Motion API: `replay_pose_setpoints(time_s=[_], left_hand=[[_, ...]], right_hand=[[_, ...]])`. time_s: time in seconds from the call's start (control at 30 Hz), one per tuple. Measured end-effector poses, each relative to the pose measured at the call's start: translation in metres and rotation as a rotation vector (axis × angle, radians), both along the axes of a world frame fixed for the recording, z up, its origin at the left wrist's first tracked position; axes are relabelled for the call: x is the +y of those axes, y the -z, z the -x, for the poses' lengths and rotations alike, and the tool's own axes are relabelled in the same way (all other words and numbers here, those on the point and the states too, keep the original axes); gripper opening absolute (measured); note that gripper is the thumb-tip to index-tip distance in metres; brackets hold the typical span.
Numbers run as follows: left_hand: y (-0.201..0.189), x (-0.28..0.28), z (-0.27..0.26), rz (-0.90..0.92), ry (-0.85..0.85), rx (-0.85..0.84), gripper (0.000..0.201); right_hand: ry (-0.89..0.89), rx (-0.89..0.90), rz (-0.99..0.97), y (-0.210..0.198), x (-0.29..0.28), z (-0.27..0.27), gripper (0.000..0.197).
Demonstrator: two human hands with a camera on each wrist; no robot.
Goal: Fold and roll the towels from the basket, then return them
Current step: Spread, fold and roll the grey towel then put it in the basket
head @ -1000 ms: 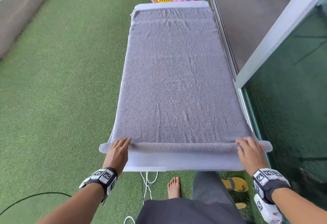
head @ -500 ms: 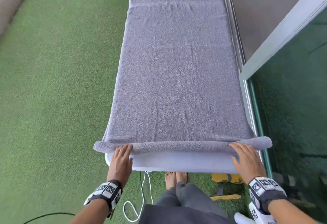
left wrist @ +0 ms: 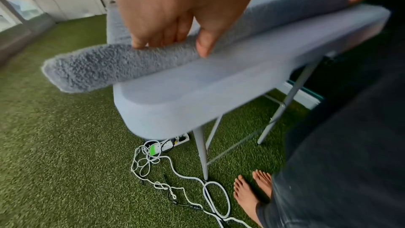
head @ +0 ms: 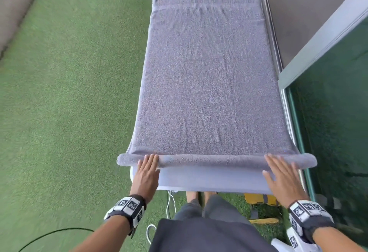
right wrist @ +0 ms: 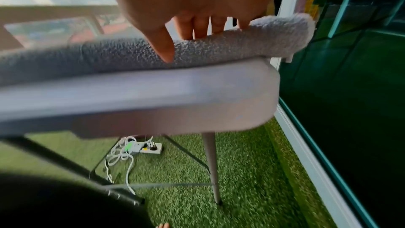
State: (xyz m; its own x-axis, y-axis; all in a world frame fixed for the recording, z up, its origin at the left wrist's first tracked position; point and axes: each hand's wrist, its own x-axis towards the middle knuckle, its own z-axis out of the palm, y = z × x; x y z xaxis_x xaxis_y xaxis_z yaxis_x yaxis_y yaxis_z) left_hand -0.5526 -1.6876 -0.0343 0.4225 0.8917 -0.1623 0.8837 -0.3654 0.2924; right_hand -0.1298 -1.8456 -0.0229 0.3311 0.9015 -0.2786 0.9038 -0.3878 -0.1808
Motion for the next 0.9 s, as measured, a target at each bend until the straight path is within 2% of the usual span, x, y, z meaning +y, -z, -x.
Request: replay_pose_setpoints(time_s=[0.07, 0.13, 0.27, 0.4, 0.53, 0.63, 0.7, 0.83, 0.87, 0.9], left_hand=[[0.0, -0.006, 0.005, 0.033, 0.052, 0.031, 0.061], [-0.006, -0.006, 0.006, 0.05, 0.052, 0.007, 0.061], [-0.013, -0.011, 0.01, 0.023, 0.066, -0.023, 0.042], [-0.015, -0.015, 0.013, 0.013, 0.036, -0.045, 0.022], [0.001, -0.021, 0.013, -0.071, 0.004, 0.056, 0.058], [0.0, -0.036, 0.015, -0.022, 0.054, 0.094, 0.065], [-0.007, -0.039, 0.014, -0.013, 0.043, 0.078, 0.056], [-0.016, -0.029, 0.008, -0.035, -0.003, 0.049, 0.019], [-0.014, -0.026, 0.009, -0.083, -0.028, 0.064, 0.026], [-0.01, -0.024, 0.008, -0.107, -0.047, 0.083, 0.041]], right_hand=[[-0.014, 0.003, 0.047, 0.011, -0.015, 0.008, 0.064], [0.039, -0.01, 0.071, 0.009, -0.021, 0.015, 0.067], [0.098, -0.023, 0.062, -0.002, -0.018, 0.018, 0.048], [0.052, -0.047, 0.002, -0.009, -0.012, 0.01, 0.024], [0.042, -0.041, -0.115, -0.009, -0.014, 0.009, 0.041], [-0.021, -0.026, -0.012, -0.003, -0.034, 0.014, 0.057], [-0.003, -0.018, 0.065, -0.003, -0.041, 0.016, 0.053], [0.016, -0.007, 0.071, -0.011, -0.022, 0.01, 0.023], [0.022, -0.016, 0.024, -0.01, -0.018, 0.008, 0.023], [0.035, -0.016, -0.029, -0.006, -0.017, 0.006, 0.028]])
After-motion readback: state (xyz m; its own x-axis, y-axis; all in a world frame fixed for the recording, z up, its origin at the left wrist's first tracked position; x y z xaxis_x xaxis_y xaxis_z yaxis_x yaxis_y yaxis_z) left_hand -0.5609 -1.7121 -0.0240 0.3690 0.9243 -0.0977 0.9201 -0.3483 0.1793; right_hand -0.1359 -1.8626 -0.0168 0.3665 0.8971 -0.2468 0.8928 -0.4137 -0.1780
